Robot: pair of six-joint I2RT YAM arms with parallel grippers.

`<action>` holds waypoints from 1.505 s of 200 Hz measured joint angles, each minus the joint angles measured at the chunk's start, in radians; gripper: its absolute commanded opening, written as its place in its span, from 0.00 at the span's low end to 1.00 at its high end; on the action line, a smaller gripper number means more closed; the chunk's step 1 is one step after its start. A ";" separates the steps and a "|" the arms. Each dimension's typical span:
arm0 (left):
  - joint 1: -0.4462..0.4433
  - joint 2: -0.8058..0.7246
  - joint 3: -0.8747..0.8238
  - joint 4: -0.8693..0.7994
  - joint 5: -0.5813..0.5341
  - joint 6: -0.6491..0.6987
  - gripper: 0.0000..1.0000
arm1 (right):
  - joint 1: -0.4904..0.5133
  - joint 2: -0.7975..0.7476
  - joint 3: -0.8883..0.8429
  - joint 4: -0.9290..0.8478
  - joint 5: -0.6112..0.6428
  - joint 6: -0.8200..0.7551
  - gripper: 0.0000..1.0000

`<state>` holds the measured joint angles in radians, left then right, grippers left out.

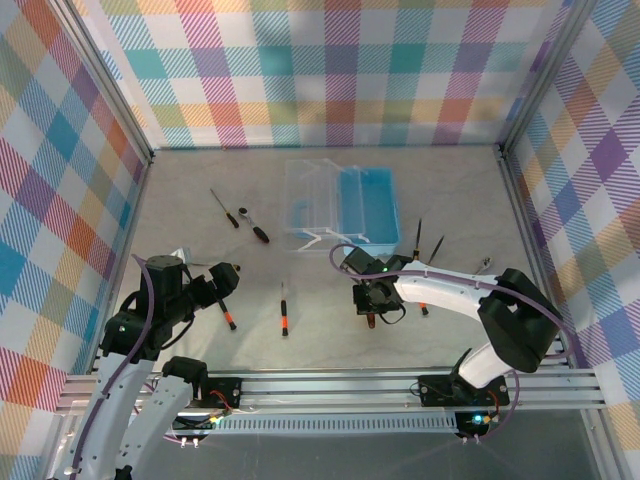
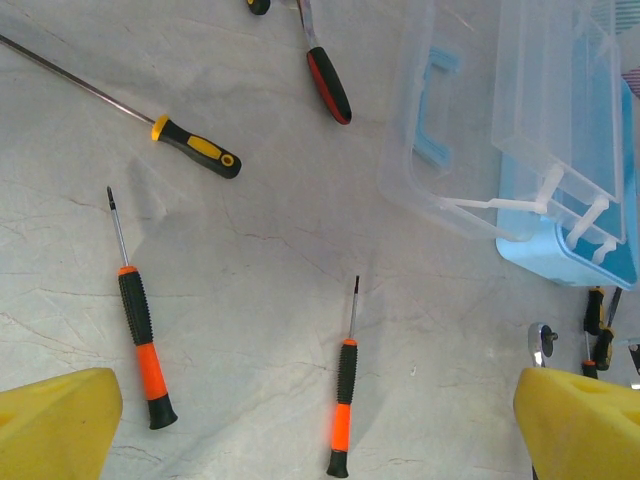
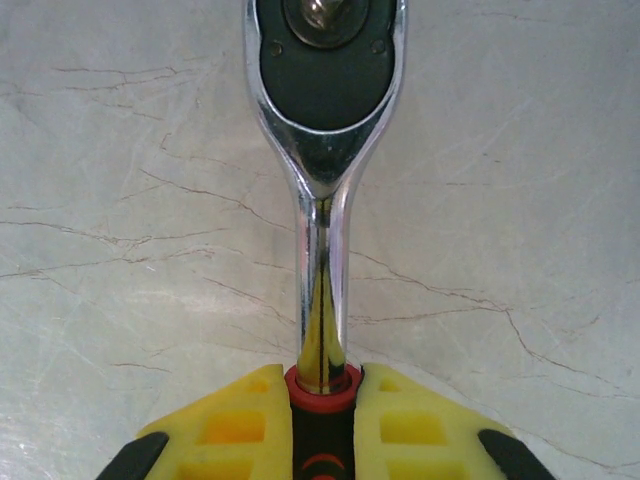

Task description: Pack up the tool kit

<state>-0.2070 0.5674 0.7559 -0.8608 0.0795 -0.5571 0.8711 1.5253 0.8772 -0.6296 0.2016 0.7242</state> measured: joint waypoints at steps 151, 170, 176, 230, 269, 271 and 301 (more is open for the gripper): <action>0.000 0.023 0.000 0.000 0.035 0.023 1.00 | -0.150 -0.094 0.161 -0.121 0.027 -0.131 0.09; 0.000 0.031 0.000 0.002 0.053 0.022 1.00 | -0.216 -0.074 0.226 -0.133 0.018 -0.170 0.10; 0.000 0.032 0.000 0.006 0.062 0.020 1.00 | -0.238 -0.061 0.251 -0.133 0.016 -0.183 0.10; 0.000 0.035 -0.066 0.110 0.145 -0.043 1.00 | -0.388 0.189 0.518 -0.121 -0.021 -0.282 0.10; 0.000 0.026 -0.127 0.169 0.197 -0.091 1.00 | -0.457 0.374 0.689 -0.124 -0.092 -0.328 0.10; 0.000 0.024 -0.129 0.170 0.198 -0.093 1.00 | -0.460 0.385 0.698 -0.125 -0.098 -0.332 0.11; 0.000 -0.012 -0.158 0.187 0.200 -0.109 1.00 | -0.486 0.516 0.846 -0.151 -0.128 -0.367 0.10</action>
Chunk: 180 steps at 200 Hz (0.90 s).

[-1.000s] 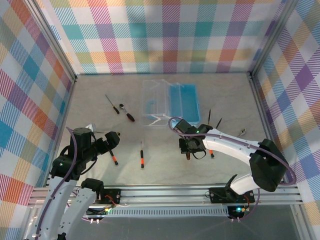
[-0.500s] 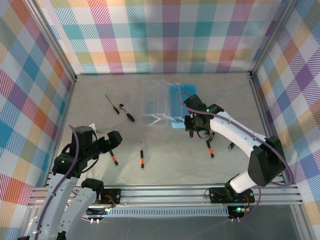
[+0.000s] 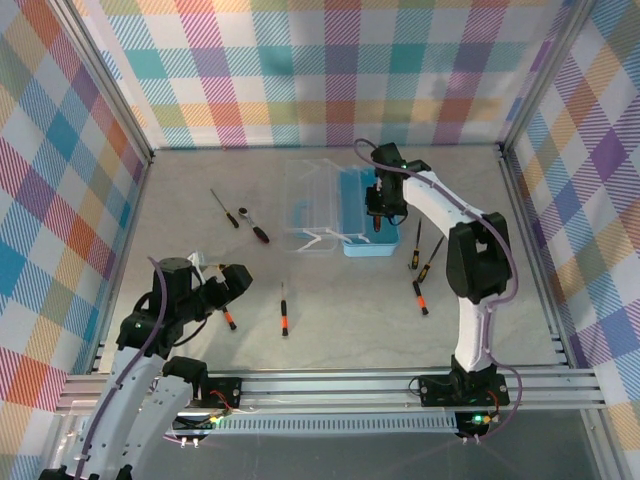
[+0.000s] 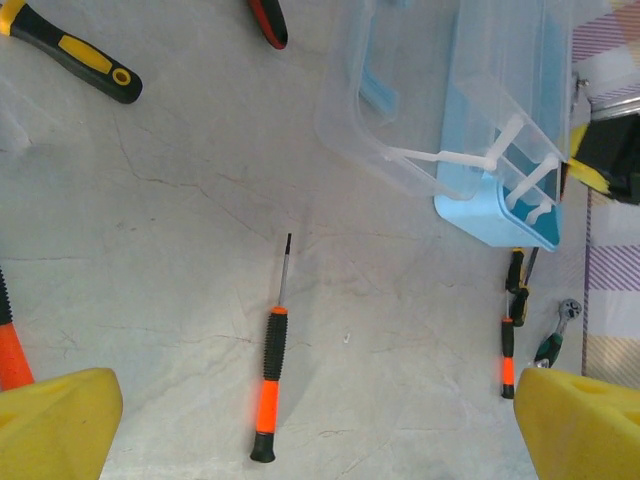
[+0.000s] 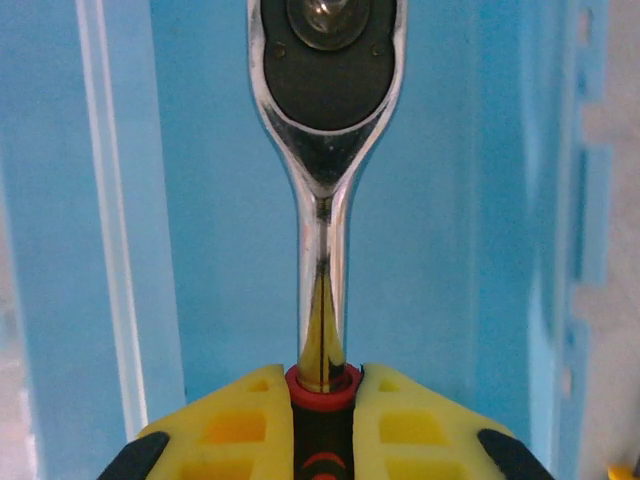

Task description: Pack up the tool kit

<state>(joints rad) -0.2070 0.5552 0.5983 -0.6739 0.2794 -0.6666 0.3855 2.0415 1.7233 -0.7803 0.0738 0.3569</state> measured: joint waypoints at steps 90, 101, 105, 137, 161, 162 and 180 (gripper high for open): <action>0.000 0.010 0.040 -0.011 -0.019 0.001 1.00 | -0.035 0.226 0.179 -0.044 -0.083 -0.034 0.15; 0.000 0.028 0.054 -0.011 -0.018 0.002 1.00 | -0.041 0.234 0.179 -0.050 -0.103 -0.034 0.17; 0.000 0.037 0.060 -0.011 -0.018 0.003 1.00 | -0.045 0.234 0.179 -0.050 -0.109 -0.034 0.17; 0.000 0.102 0.093 -0.006 -0.007 0.009 1.00 | -0.065 0.235 0.179 -0.053 -0.130 -0.037 0.25; 0.000 0.125 0.095 -0.005 0.002 0.009 1.00 | -0.072 0.238 0.185 -0.057 -0.148 -0.041 0.28; 0.000 0.126 0.095 -0.005 0.002 0.009 1.00 | -0.072 0.238 0.187 -0.057 -0.150 -0.041 0.28; 0.000 0.126 0.101 -0.009 0.008 0.010 1.00 | -0.076 0.238 0.207 -0.060 -0.162 -0.041 0.30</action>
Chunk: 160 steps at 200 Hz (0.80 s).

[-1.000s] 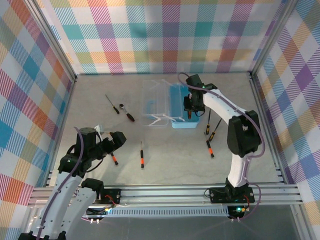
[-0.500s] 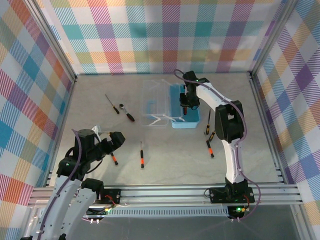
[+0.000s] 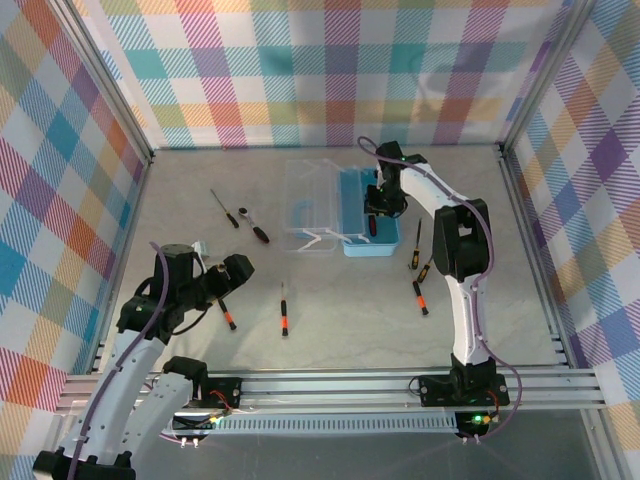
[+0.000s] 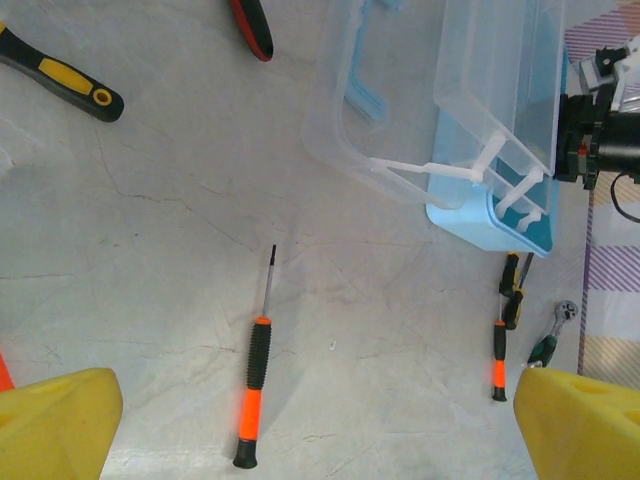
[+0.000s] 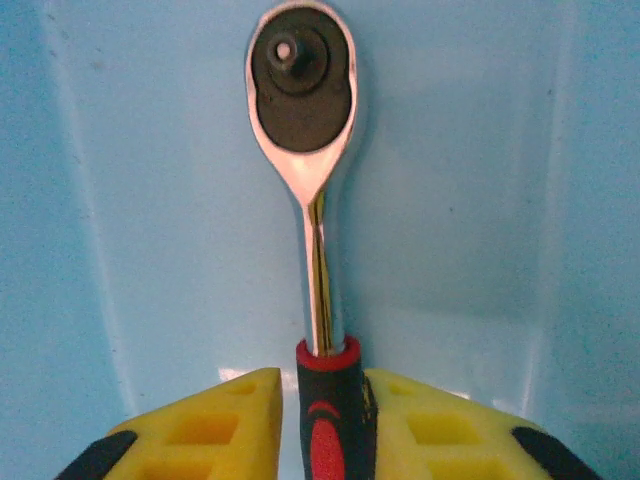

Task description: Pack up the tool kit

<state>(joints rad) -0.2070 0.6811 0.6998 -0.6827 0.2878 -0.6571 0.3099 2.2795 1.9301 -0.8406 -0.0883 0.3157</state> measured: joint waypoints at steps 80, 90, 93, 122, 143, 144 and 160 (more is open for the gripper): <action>0.000 -0.060 0.071 -0.052 0.013 0.021 1.00 | -0.002 -0.160 -0.051 -0.014 0.009 0.019 0.32; 0.000 -0.077 0.071 -0.052 0.010 0.019 1.00 | -0.002 -0.251 -0.111 -0.003 0.014 0.024 0.33; 0.000 -0.081 0.071 -0.051 0.008 0.017 1.00 | -0.002 -0.292 -0.140 0.004 0.021 0.029 0.33; 0.000 -0.136 0.060 -0.048 -0.016 -0.018 1.00 | -0.002 -0.684 -0.449 0.070 0.062 0.063 0.37; 0.000 -0.194 -0.007 -0.045 -0.016 -0.049 1.00 | -0.002 -0.955 -0.703 0.100 0.119 0.090 0.45; 0.000 -0.196 -0.010 -0.045 -0.015 -0.050 1.00 | -0.002 -0.970 -0.721 0.099 0.123 0.093 0.46; 0.000 -0.235 -0.073 -0.045 -0.014 -0.069 1.00 | -0.002 -1.094 -0.885 0.094 0.189 0.126 0.51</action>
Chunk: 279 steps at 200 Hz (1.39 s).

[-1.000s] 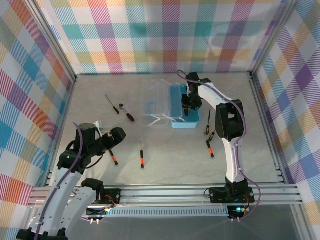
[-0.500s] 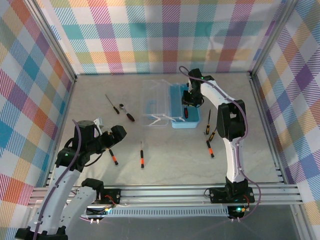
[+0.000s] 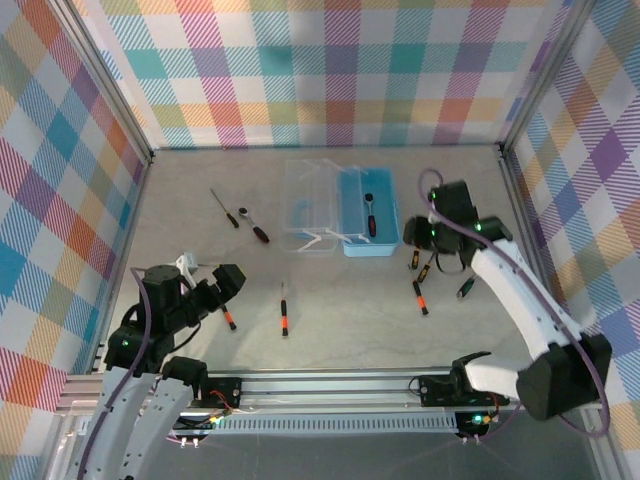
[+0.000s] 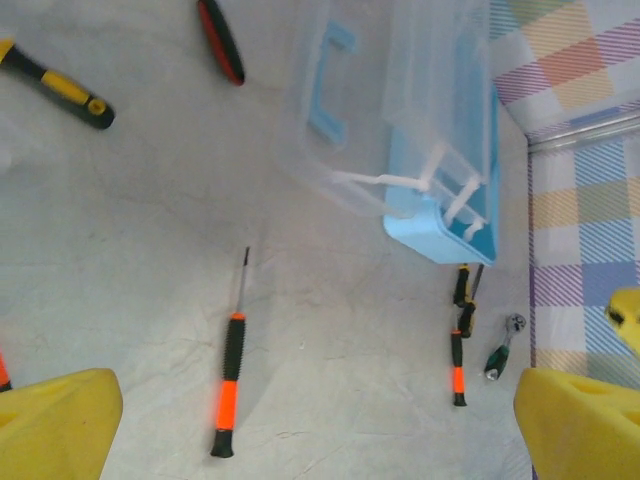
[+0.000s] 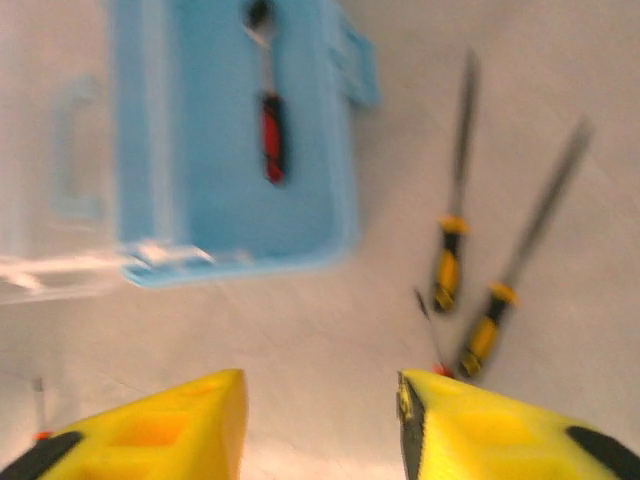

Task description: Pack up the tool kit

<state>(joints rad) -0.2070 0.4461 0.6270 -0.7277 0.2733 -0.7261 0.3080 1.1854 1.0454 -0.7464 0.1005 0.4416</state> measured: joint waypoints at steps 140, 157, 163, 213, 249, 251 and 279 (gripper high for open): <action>-0.009 0.200 -0.050 0.238 0.137 -0.032 1.00 | -0.389 0.316 -0.151 0.092 0.194 0.172 0.54; -0.024 0.197 -0.059 0.253 0.140 -0.044 1.00 | -0.417 0.383 -0.135 0.126 0.159 0.175 0.48; -0.032 0.195 -0.063 0.257 0.140 -0.046 1.00 | -0.431 0.401 -0.134 0.130 0.152 0.174 0.47; -0.055 0.183 -0.068 0.259 0.127 -0.060 1.00 | -0.492 0.511 -0.069 0.115 0.067 0.170 0.35; -0.060 0.253 -0.060 0.263 0.126 -0.060 1.00 | -0.508 0.536 -0.039 0.101 0.034 0.145 0.15; -0.060 0.259 -0.057 0.264 0.127 -0.060 1.00 | -0.509 0.537 -0.039 0.101 0.032 0.150 0.14; -0.074 0.323 -0.035 0.272 0.127 -0.060 1.00 | -0.512 0.518 -0.060 0.127 0.019 0.134 0.10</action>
<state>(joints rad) -0.2813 0.7696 0.5919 -0.4557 0.4004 -0.7856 -0.2043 1.7035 0.9859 -0.6189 0.1196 0.5755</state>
